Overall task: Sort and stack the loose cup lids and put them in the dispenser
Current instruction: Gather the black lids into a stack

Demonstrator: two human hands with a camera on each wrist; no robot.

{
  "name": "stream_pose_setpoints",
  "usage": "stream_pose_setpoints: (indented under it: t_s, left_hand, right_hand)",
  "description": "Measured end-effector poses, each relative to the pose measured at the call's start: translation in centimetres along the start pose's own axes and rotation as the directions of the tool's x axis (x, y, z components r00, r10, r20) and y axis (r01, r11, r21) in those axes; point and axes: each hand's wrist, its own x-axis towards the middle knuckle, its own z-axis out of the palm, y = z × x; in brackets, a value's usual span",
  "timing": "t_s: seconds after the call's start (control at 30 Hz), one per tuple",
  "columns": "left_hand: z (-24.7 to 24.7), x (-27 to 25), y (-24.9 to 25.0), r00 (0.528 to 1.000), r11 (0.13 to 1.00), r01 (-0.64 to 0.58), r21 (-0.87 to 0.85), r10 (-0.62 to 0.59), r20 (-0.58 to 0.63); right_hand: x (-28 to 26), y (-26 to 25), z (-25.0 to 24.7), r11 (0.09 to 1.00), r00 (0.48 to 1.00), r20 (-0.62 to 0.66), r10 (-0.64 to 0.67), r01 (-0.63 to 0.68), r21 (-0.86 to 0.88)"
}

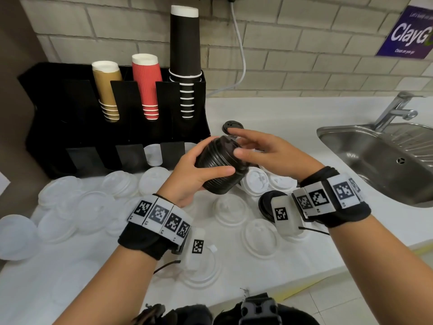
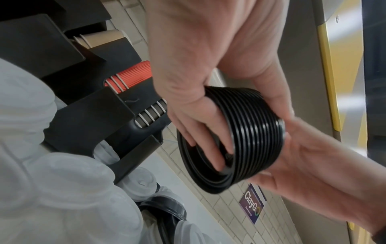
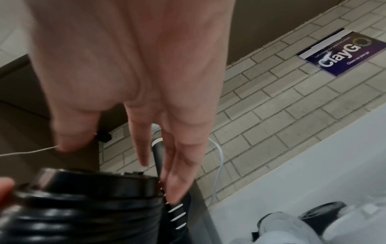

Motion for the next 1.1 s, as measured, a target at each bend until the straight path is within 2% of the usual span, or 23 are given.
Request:
stream_pose_setpoints:
  t_s: [0.03, 0.1, 0.13, 0.2, 0.23, 0.3, 0.53, 0.63, 0.7, 0.8, 0.87, 0.9, 0.97, 1.1]
  left_hand:
    - [-0.1, 0.1, 0.0, 1.0, 1.0, 0.0, -0.022, 0.0, -0.029]
    - [-0.6, 0.3, 0.0, 0.997, 0.998, -0.013, -0.067, 0.007, -0.081]
    - [-0.8, 0.4, 0.0, 0.995, 0.996, -0.02, -0.082, 0.012, -0.1]
    - [-1.3, 0.6, 0.1, 0.992, 0.994, -0.032, -0.106, 0.019, -0.122]
    - [-1.4, 0.6, 0.1, 0.992, 0.993, -0.036, -0.115, 0.021, -0.126]
    - [-1.5, 0.7, 0.1, 0.992, 0.992, -0.04, -0.116, 0.025, -0.126]
    - [-0.8, 0.7, 0.0, 0.995, 0.994, -0.042, -0.099, 0.033, -0.094]
    - [-0.6, 0.6, 0.0, 0.996, 0.994, -0.038, -0.102, 0.03, -0.085]
    - [-0.6, 0.6, 0.0, 0.996, 0.994, -0.036, -0.104, 0.027, -0.087]
    - [-0.3, 0.5, 0.0, 0.997, 0.994, -0.034, -0.103, 0.027, -0.068]
    - [0.1, 0.5, 0.0, 0.999, 0.995, -0.031, -0.099, 0.027, -0.042]
    - [0.2, 0.5, -0.1, 0.999, 0.995, -0.029, -0.096, 0.027, -0.028]
    - [0.4, 0.4, -0.1, 1.0, 0.996, -0.029, -0.087, 0.029, -0.002]
    - [0.2, 0.2, 0.0, 0.999, 0.997, -0.036, -0.063, 0.035, -0.008]
  right_hand:
    - [-0.2, 0.4, -0.3, 0.998, 0.999, 0.007, 0.051, -0.051, -0.042]
    - [-1.0, 1.6, -1.1, 0.936, 0.983, 0.041, 0.177, -0.156, -0.315]
    - [-1.4, 2.3, -1.4, 0.86, 0.961, 0.067, 0.267, -0.206, -0.467]
    - [-2.3, 3.7, -1.2, 0.708, 0.895, 0.098, 0.434, -0.272, -0.652]
    - [-2.6, 4.3, -0.8, 0.658, 0.87, 0.096, 0.483, -0.288, -0.696]
    - [-3.0, 5.5, -0.1, 0.604, 0.852, 0.078, 0.518, -0.299, -0.739]
    - [-3.4, 7.7, 1.0, 0.62, 0.885, 0.036, 0.465, -0.296, -0.726]
    - [-3.5, 7.2, -0.3, 0.673, 0.893, 0.027, 0.45, -0.319, -0.668]
    - [-3.5, 6.1, -1.8, 0.78, 0.928, -0.004, 0.374, -0.317, -0.539]
    - [-3.1, 3.6, -2.8, 0.973, 0.976, -0.115, 0.183, -0.197, -0.122]
    - [-2.7, 2.1, -2.1, 0.988, 0.977, -0.194, 0.093, -0.067, 0.139]
    - [-2.5, 1.6, -1.6, 0.978, 0.972, -0.227, 0.058, -0.01, 0.207]
    - [-2.0, 0.8, -0.4, 0.968, 0.958, -0.287, 0.01, 0.062, 0.242]
    - [-1.2, 0.4, 0.8, 0.981, 0.944, -0.33, -0.03, 0.092, 0.173]
